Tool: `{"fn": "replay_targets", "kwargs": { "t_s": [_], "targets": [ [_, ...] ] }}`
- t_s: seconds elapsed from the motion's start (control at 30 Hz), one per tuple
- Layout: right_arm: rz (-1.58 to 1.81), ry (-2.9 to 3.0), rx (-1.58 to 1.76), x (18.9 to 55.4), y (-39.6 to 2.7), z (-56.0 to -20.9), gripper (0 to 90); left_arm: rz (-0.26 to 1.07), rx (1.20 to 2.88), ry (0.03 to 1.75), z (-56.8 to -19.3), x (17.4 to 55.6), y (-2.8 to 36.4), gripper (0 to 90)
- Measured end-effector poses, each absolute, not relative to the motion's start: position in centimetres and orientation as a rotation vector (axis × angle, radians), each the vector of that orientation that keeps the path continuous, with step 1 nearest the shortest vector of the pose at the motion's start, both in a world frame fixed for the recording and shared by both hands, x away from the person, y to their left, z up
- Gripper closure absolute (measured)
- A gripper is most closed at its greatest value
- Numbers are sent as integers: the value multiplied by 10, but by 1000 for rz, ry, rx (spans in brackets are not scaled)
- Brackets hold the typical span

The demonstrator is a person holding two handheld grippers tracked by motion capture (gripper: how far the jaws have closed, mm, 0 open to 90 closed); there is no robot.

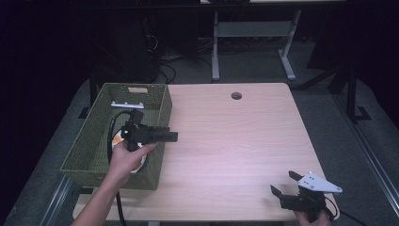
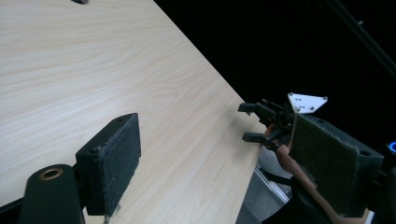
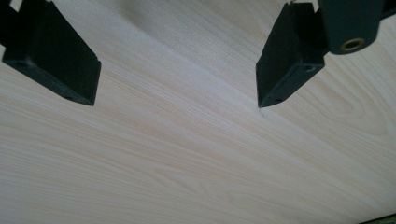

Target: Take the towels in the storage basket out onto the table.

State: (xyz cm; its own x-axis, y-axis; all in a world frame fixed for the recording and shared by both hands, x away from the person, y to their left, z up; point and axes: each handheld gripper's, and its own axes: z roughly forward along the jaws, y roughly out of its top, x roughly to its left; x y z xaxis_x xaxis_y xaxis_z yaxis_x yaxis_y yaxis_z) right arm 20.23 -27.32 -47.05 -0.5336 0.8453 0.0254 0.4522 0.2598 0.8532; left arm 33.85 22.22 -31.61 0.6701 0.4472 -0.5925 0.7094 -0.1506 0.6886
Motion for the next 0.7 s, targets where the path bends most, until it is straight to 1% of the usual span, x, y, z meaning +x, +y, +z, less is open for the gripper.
{"fn": "replay_targets", "kwargs": {
  "t_s": [0.3,0.6,0.7],
  "targets": [
    [1190,2101,1172,202,-272,-470,136,-216,1799,1022,-312,350,258,161],
    [1185,2105,1173,203,-272,-471,136,-130,1819,1137,-322,358,289,165],
    [1186,2104,1177,202,-272,-471,136,-76,1861,1169,-325,360,294,167]
  ]
}}
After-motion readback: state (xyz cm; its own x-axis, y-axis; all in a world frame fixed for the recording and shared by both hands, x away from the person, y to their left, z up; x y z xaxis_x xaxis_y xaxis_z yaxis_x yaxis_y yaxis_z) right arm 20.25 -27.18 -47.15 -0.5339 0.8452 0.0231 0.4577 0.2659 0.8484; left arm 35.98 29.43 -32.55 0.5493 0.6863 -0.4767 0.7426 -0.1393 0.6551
